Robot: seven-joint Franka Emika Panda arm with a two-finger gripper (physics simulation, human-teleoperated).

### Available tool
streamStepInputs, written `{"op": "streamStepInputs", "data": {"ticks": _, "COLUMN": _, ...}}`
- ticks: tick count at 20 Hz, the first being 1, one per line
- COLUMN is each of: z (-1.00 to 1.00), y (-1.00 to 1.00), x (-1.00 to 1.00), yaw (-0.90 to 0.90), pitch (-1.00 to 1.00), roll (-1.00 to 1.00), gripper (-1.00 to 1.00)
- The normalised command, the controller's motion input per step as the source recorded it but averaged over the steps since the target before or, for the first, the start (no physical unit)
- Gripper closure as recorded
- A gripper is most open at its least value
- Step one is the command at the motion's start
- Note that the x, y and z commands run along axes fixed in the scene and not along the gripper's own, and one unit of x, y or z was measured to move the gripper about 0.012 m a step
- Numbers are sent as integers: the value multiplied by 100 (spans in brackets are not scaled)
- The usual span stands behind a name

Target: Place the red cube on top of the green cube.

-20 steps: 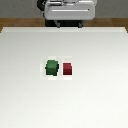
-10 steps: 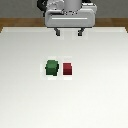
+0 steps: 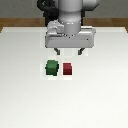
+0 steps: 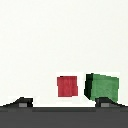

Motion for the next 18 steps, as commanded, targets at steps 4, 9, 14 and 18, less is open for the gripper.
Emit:
{"op": "streamStepInputs", "data": {"ticks": 4, "z": -50, "y": 0, "x": 25, "yaw": 0, "pitch": 0, "roll": 0, "gripper": -100}}
{"op": "streamStepInputs", "data": {"ticks": 9, "z": -40, "y": 0, "x": 0, "yaw": 0, "pitch": 0, "roll": 0, "gripper": -100}}
{"op": "streamStepInputs", "data": {"ticks": 14, "z": -20, "y": 0, "x": 0, "yaw": 0, "pitch": 0, "roll": 0, "gripper": -100}}
{"op": "streamStepInputs", "data": {"ticks": 18, "z": -25, "y": 0, "x": 0, "yaw": 0, "pitch": 0, "roll": 0, "gripper": -100}}
